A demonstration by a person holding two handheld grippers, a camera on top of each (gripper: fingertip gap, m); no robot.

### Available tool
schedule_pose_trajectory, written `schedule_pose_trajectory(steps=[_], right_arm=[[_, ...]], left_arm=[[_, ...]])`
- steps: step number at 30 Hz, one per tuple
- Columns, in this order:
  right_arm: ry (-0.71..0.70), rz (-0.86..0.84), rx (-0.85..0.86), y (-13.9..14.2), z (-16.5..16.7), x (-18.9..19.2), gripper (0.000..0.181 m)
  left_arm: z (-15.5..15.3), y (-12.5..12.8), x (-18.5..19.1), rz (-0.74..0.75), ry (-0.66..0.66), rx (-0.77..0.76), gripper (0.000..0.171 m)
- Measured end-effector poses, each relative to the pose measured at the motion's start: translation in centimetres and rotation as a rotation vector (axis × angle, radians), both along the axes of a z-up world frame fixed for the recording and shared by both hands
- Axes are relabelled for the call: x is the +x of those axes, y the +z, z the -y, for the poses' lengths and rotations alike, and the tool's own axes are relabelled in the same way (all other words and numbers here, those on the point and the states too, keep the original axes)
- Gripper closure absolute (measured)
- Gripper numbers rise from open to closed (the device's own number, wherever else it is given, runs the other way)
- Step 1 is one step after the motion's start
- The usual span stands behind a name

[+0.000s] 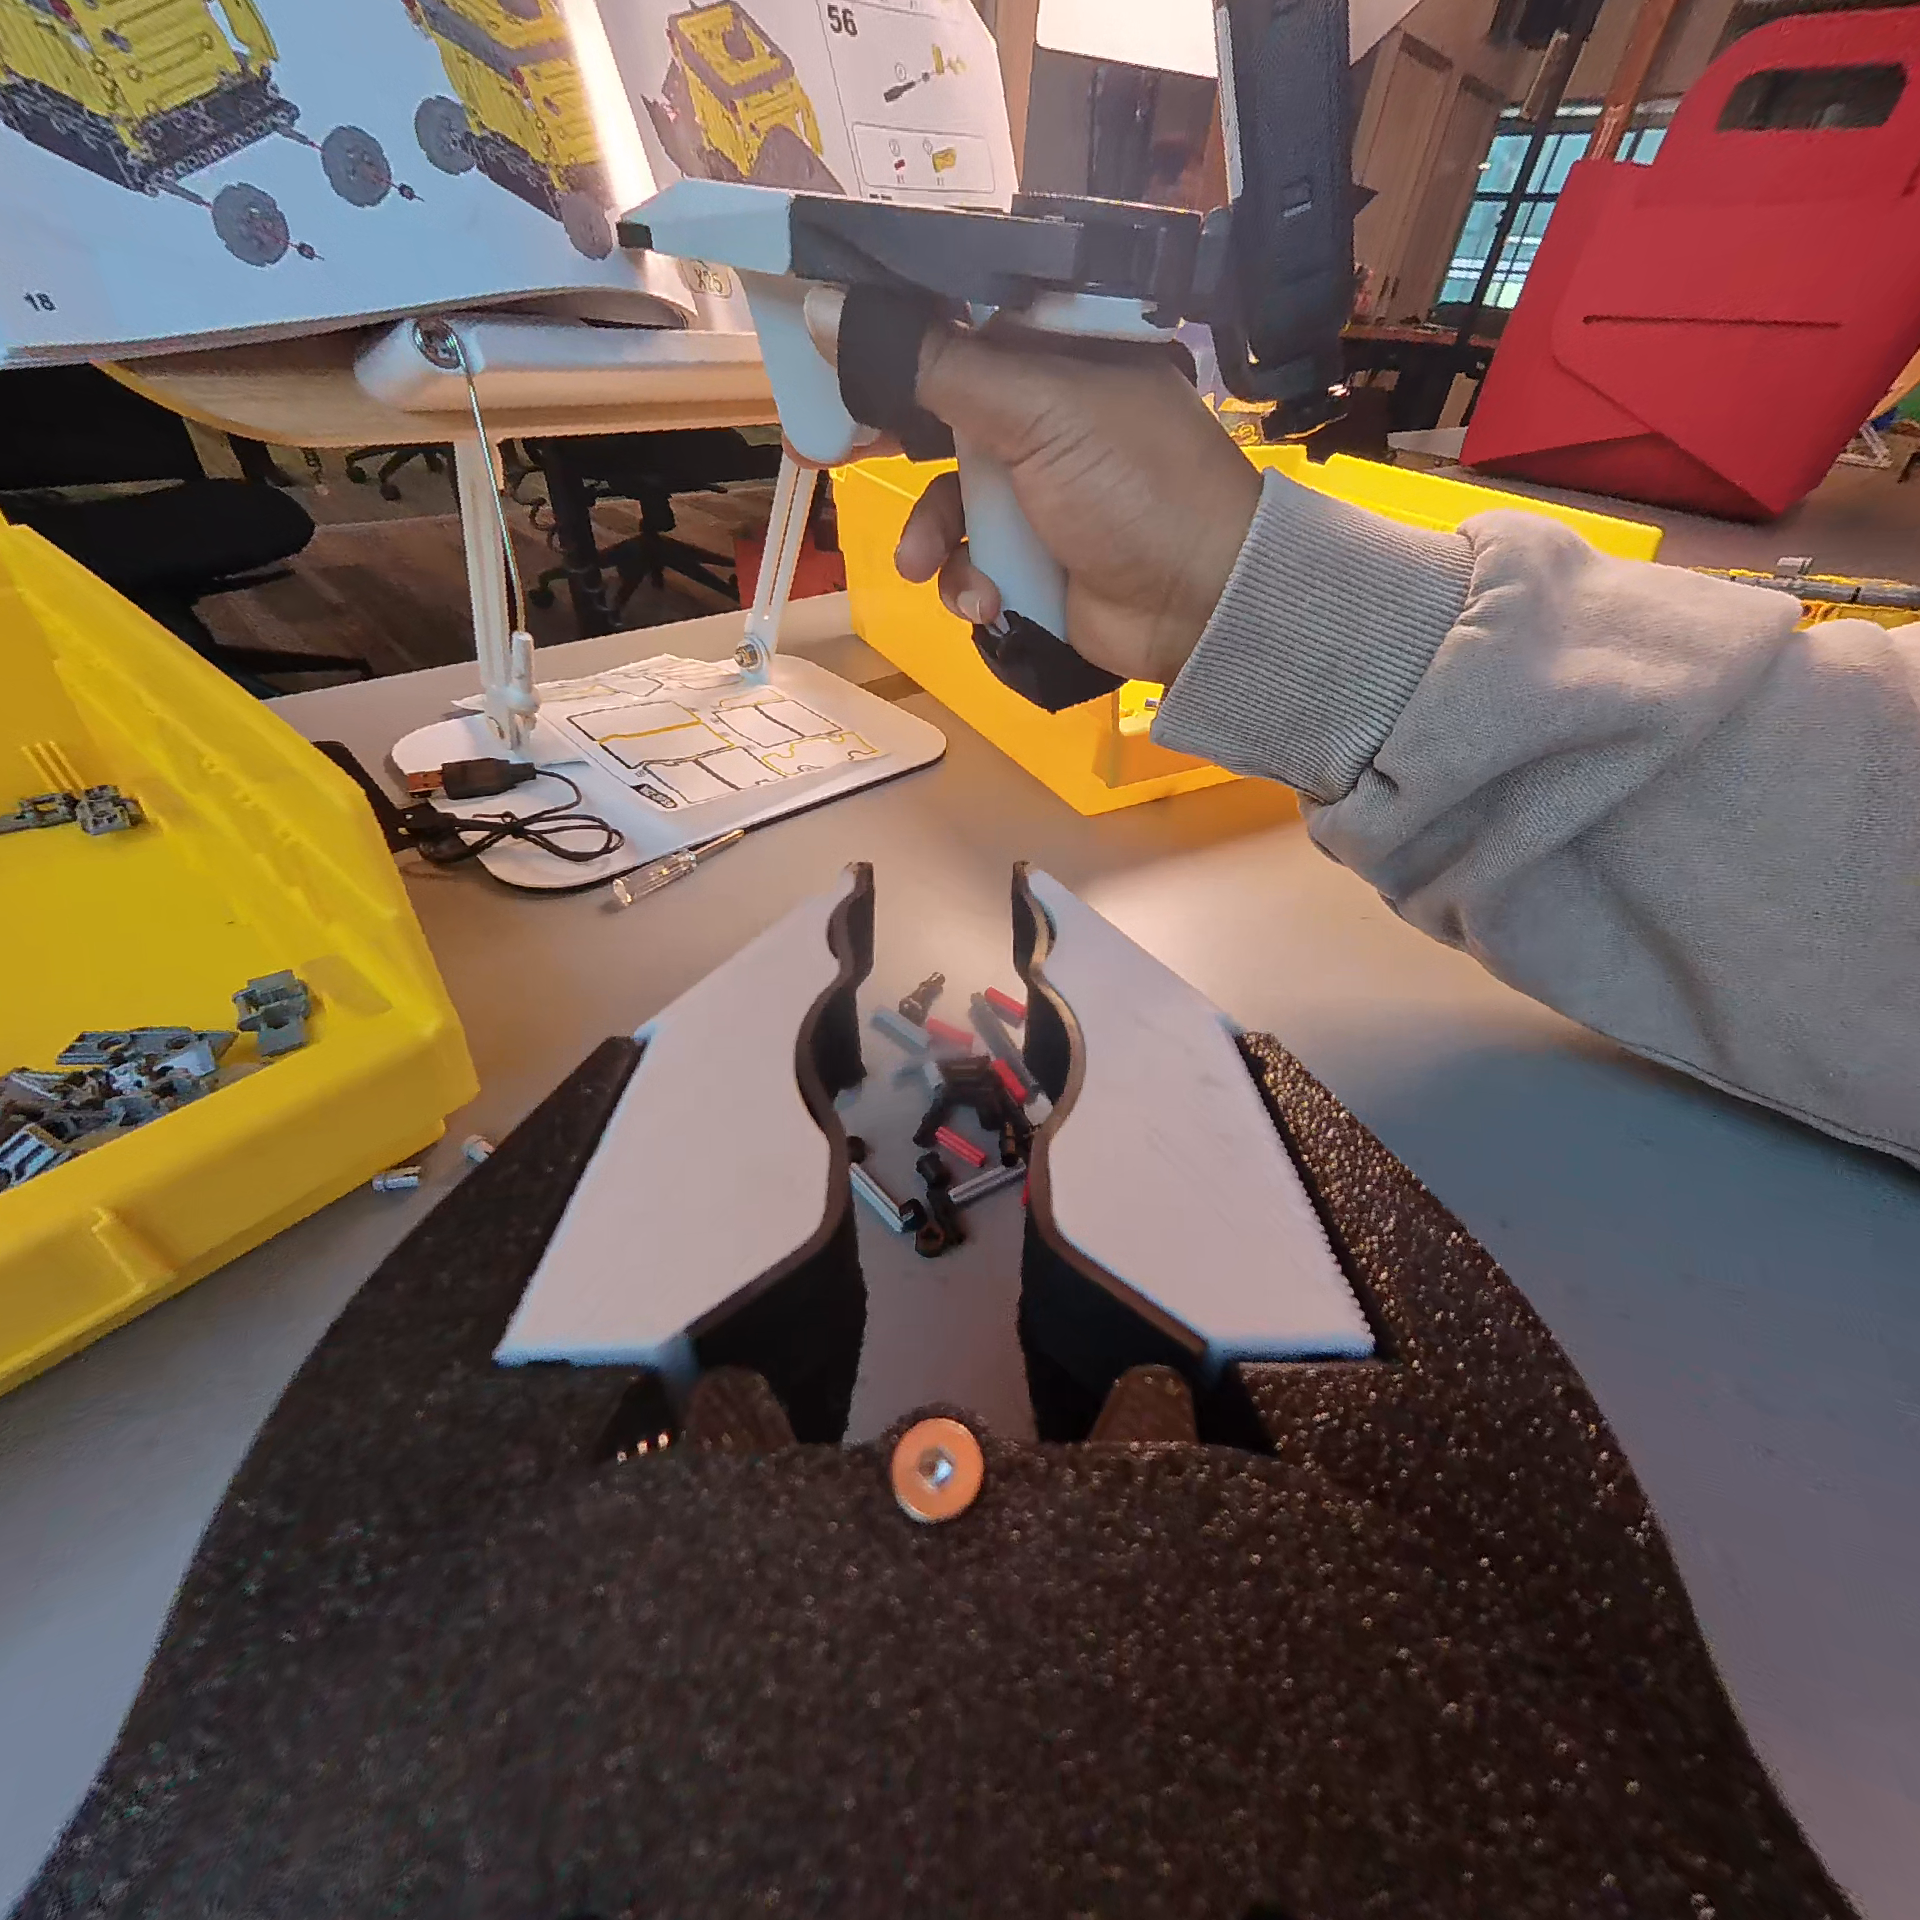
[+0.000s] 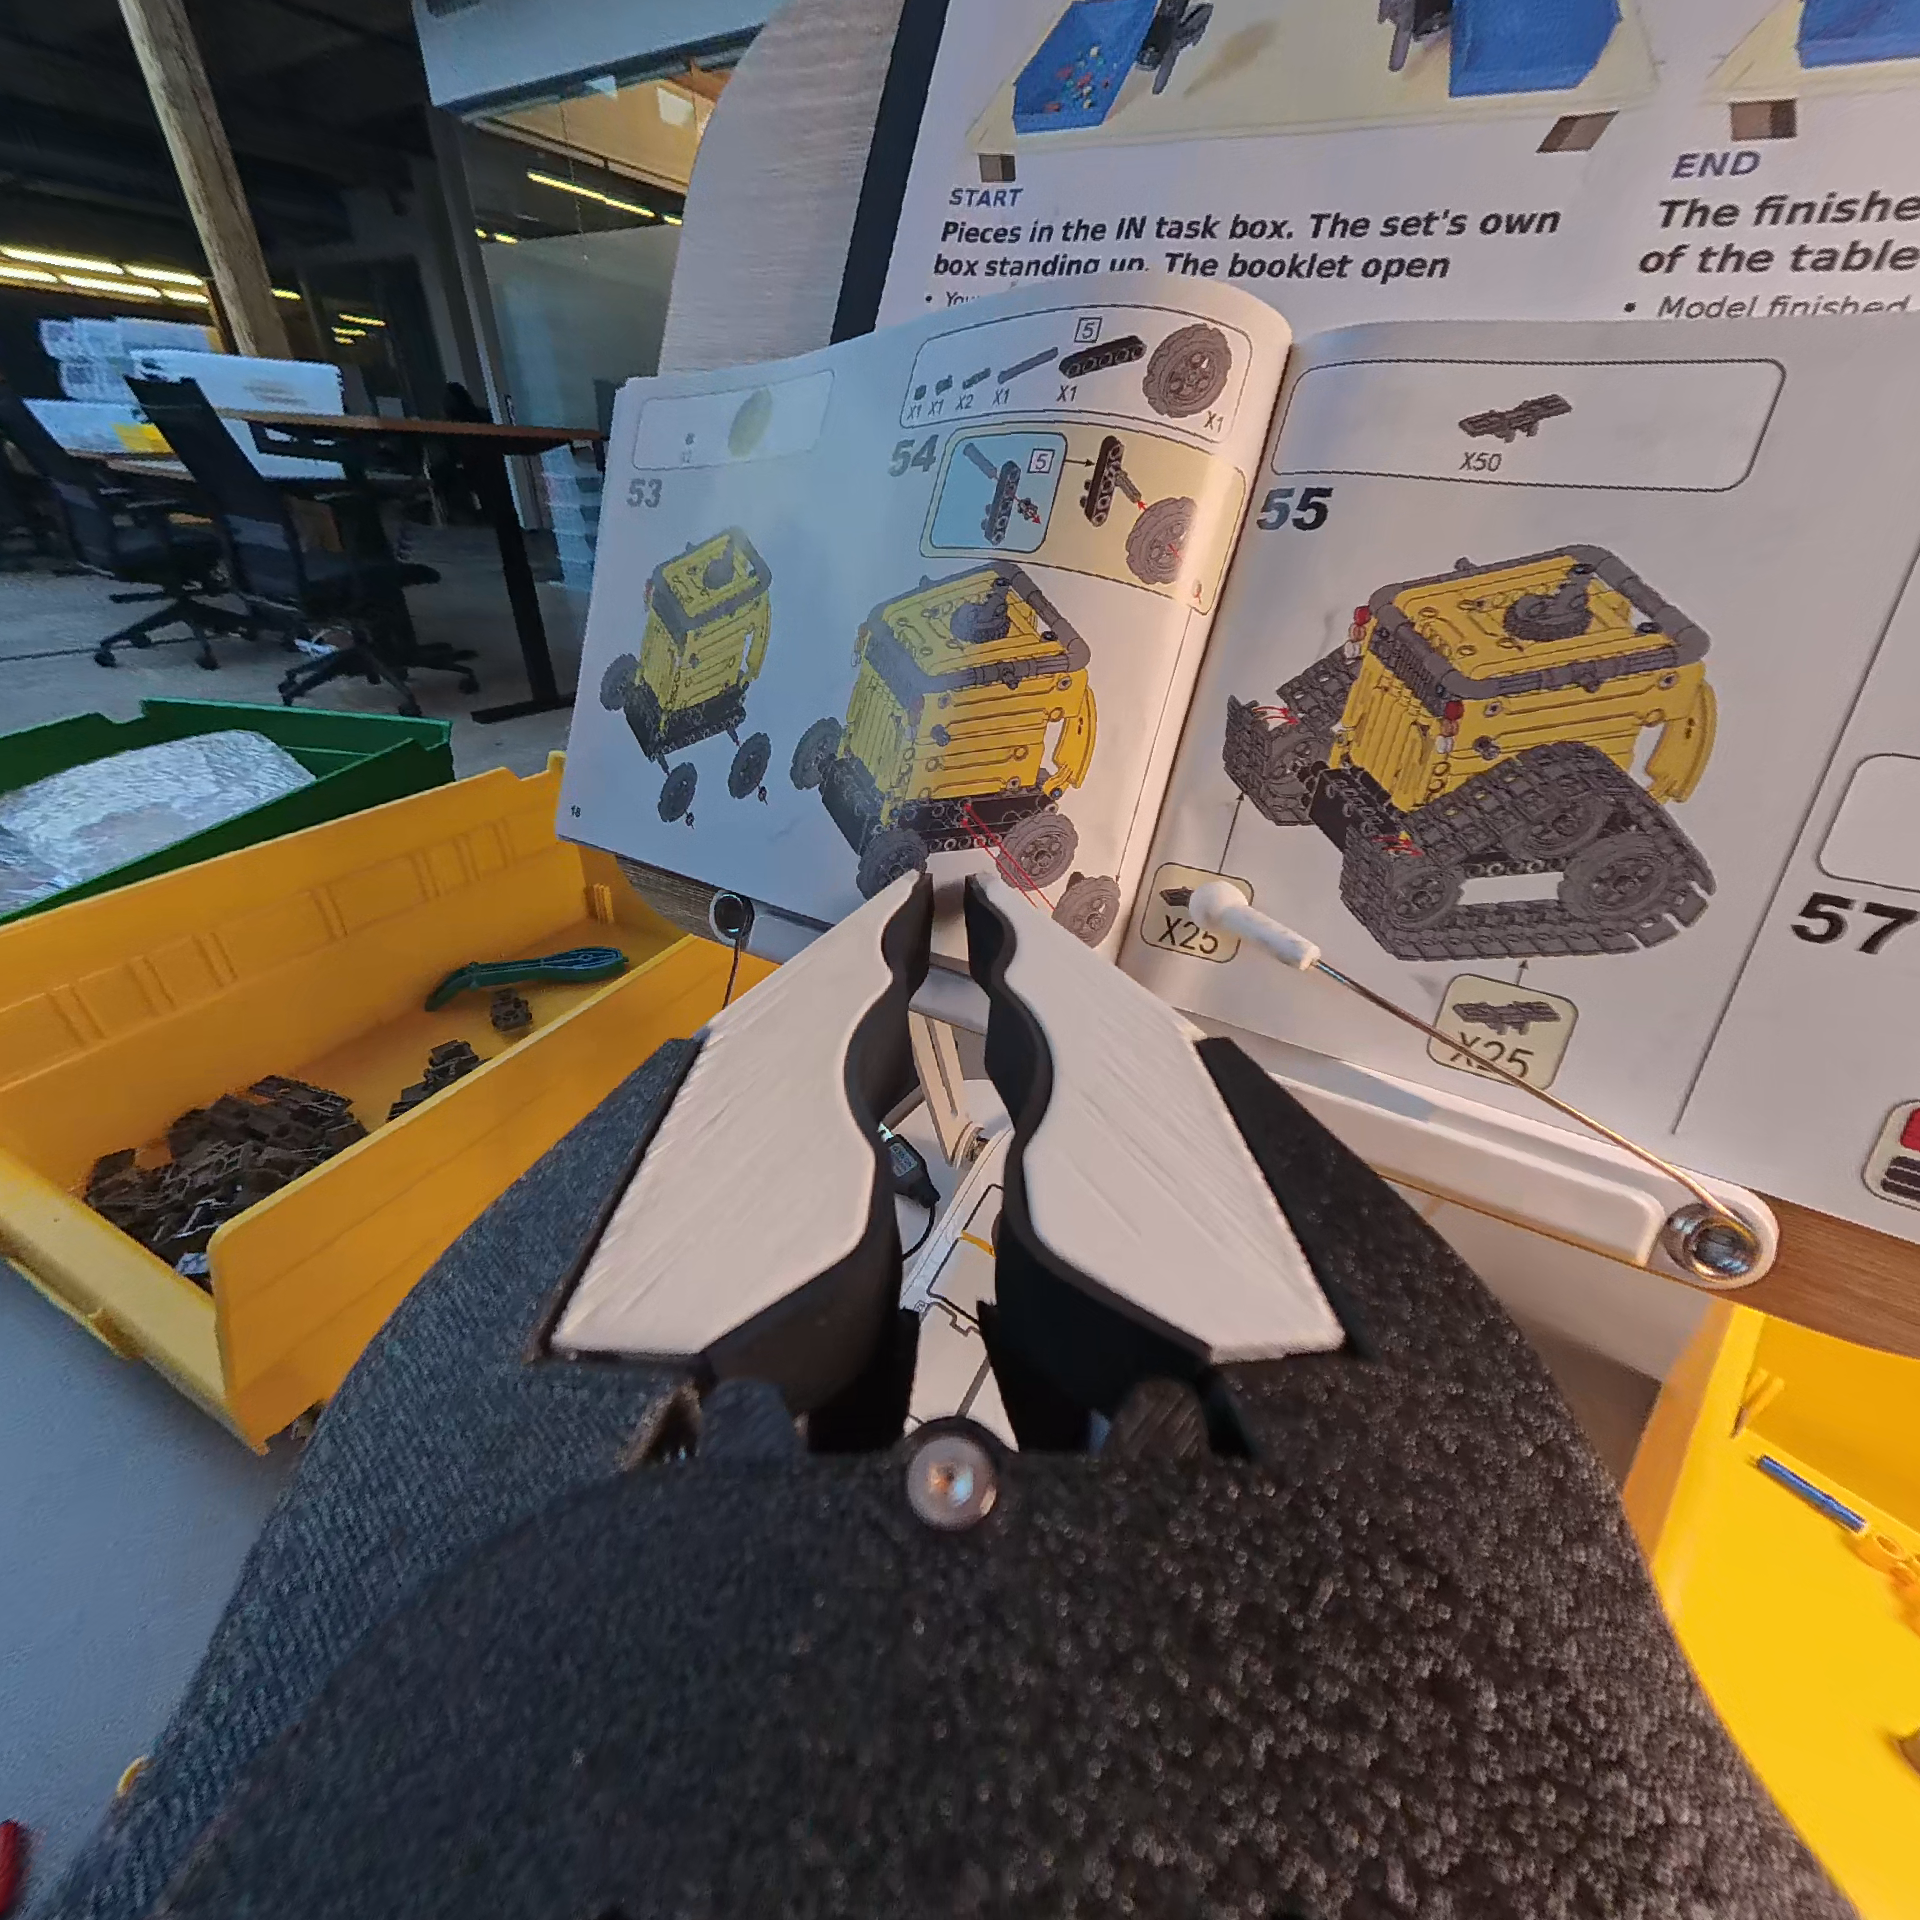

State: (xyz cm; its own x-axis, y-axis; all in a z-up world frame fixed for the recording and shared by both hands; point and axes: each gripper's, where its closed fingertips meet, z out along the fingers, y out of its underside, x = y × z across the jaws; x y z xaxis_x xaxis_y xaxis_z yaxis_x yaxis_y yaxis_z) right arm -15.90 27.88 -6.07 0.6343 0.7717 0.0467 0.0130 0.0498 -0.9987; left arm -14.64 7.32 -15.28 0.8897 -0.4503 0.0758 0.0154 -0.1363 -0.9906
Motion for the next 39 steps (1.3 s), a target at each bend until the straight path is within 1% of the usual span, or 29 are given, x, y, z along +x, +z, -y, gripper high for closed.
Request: schedule_pose_trajectory(steps=[11, 19, 31, 39], right_arm=[[-0.002, 0.013, -0.001, 0.1, 0.3, 0.0, 0.175], [0.008, 0.027, 0.006, 0.2, 1.1, -0.9, 0.174], [0.056, 0.081, 0.022, -0.3, 3.1, -4.1, 0.174], [0.093, 0.099, 0.044, 1.0, 4.3, -7.0, 0.174]], left_arm=[[0.0, 0.3, -0.1, 0.004, 0.010, 0.008, 0.145], [0.1, 0.6, -0.4, 0.016, 0.018, 0.010, 0.145], [0.0, 0.8, -0.8, 0.037, 0.027, 0.008, 0.145], [0.0, 0.9, -0.7, 0.048, 0.020, 0.004, 0.145]])
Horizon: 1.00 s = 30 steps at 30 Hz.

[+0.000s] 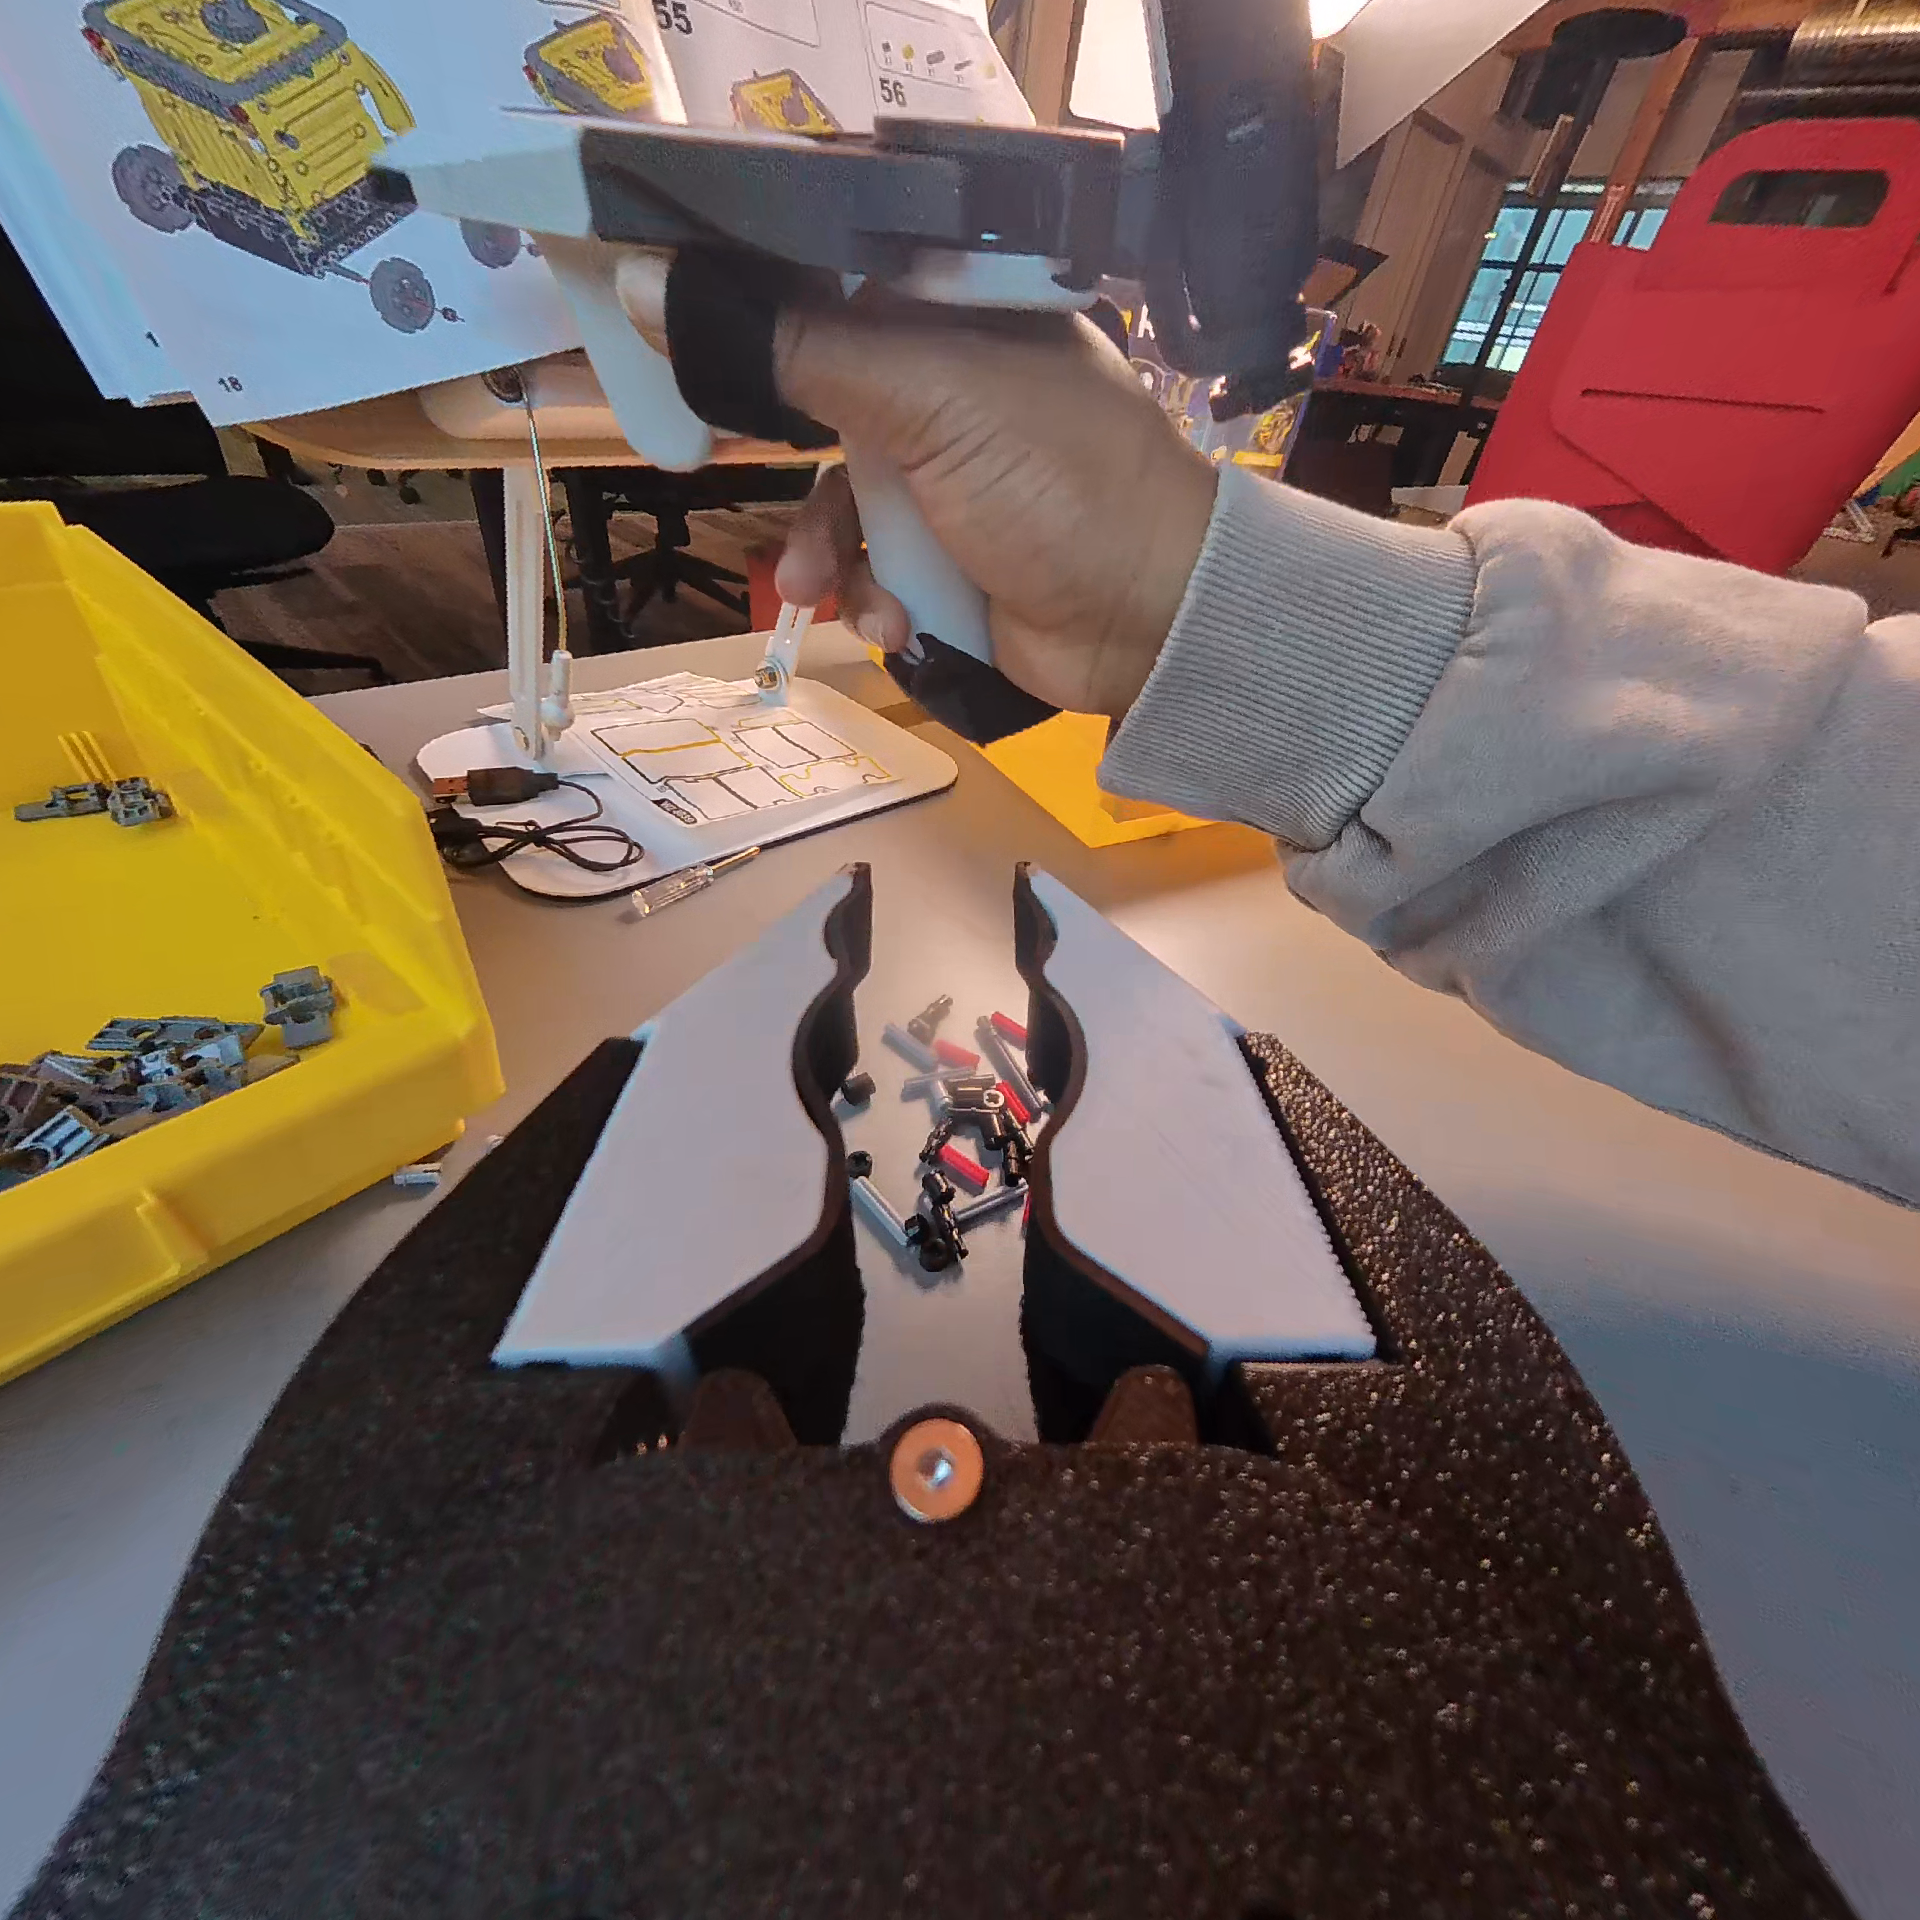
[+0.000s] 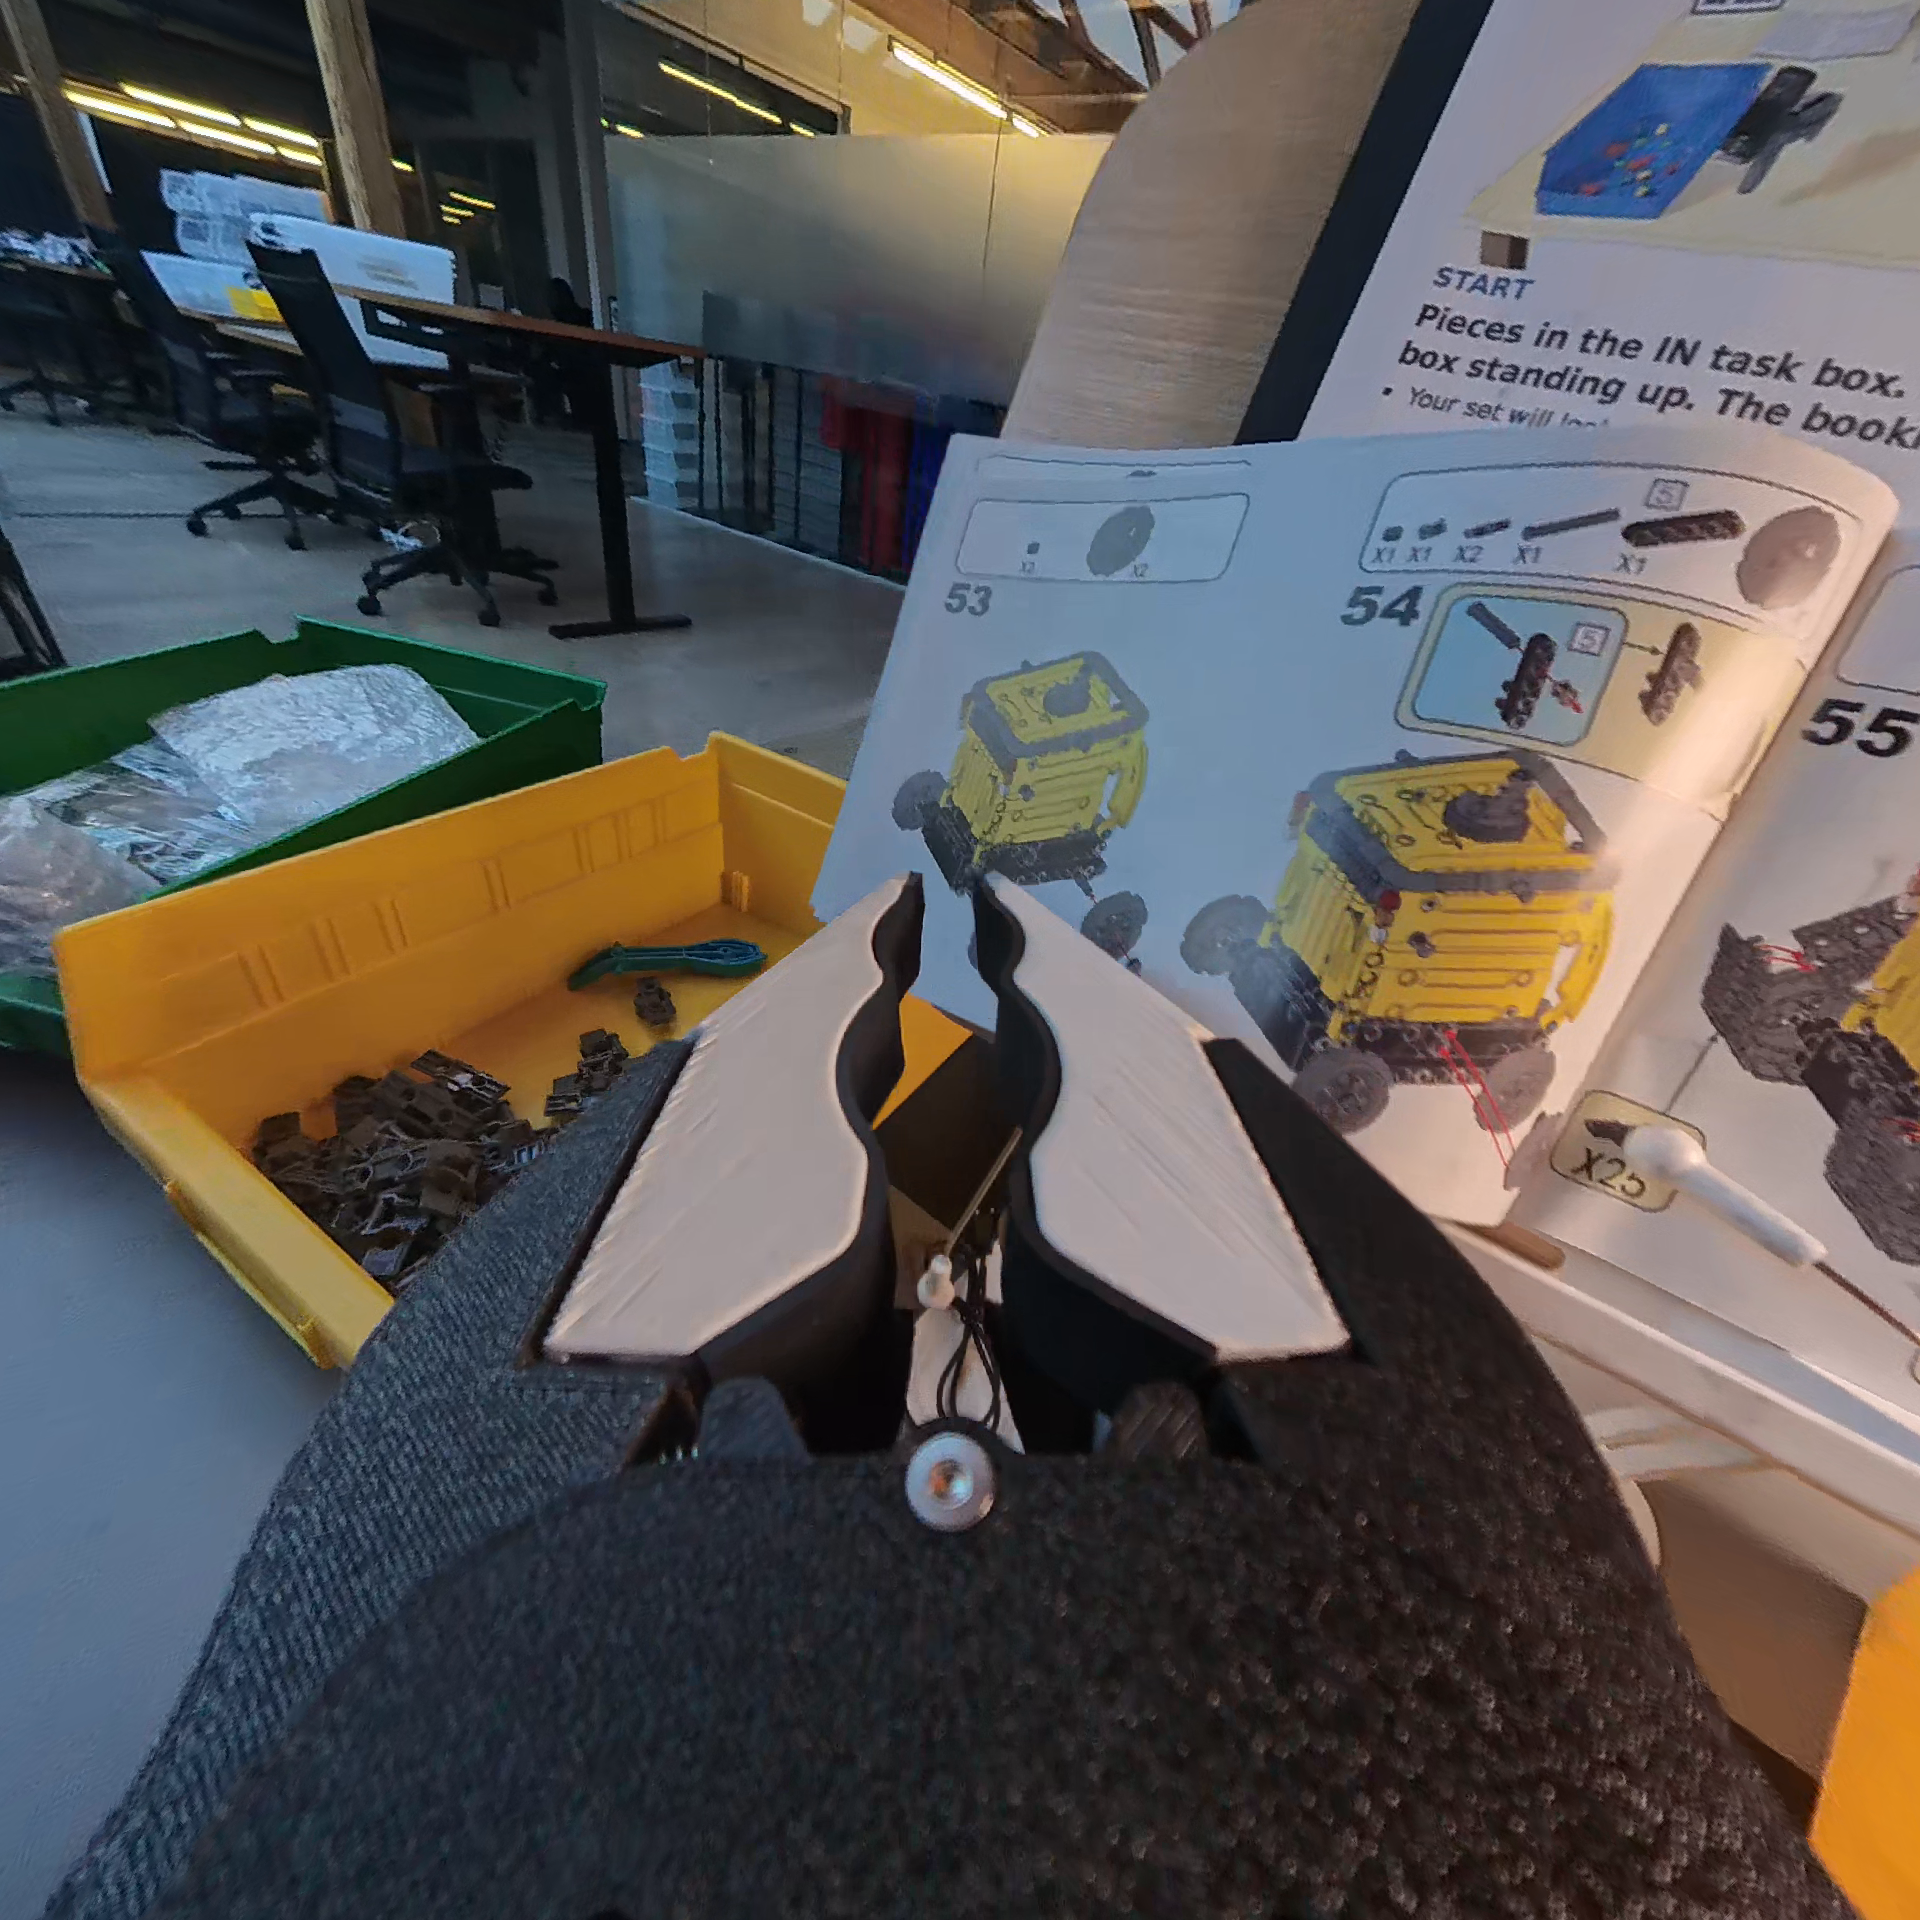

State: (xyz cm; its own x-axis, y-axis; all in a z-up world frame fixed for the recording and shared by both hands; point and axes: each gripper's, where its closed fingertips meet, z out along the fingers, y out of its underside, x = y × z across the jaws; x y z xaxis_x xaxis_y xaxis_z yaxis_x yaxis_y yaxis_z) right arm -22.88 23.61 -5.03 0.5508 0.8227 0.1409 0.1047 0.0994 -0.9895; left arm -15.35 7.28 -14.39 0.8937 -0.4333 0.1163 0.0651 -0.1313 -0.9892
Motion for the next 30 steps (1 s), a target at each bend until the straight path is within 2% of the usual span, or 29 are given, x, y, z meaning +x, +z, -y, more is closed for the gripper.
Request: schedule_pose_trajectory(steps=[6, 10, 13, 17, 23, 27, 30], right_arm=[[0.015, -0.037, 0.032, 3.2, 0.0, -1.3, 0.173], [0.006, -0.060, 0.044, 4.6, -0.4, -0.7, 0.173], [0.004, -0.072, 0.036, 4.8, -0.5, 0.8, 0.172], [0.039, -0.037, -0.001, 3.7, 0.4, 3.6, 0.161], [0.061, 0.024, -0.036, 2.2, 3.9, 12.2, 0.132], [-0.037, 0.131, 0.000, 2.0, 6.2, 21.3, 0.114], [-0.148, 0.217, 0.020, 2.2, 7.7, 29.3, 0.107]], left_arm=[[-0.1, -0.1, -0.2, 0.003, 0.004, -0.008, 0.145], [-0.1, 0.0, -0.6, 0.018, 0.012, -0.010, 0.145], [-0.1, 0.0, -0.9, 0.028, 0.015, -0.014, 0.145], [-0.2, 0.1, -1.1, 0.025, 0.025, -0.009, 0.145], [-0.5, 0.0, -2.6, -0.055, 0.112, -0.006, 0.144], [-0.6, -0.1, -4.2, -0.106, 0.181, -0.009, 0.143], [-0.7, -0.2, -4.9, -0.129, 0.198, -0.010, 0.141]])
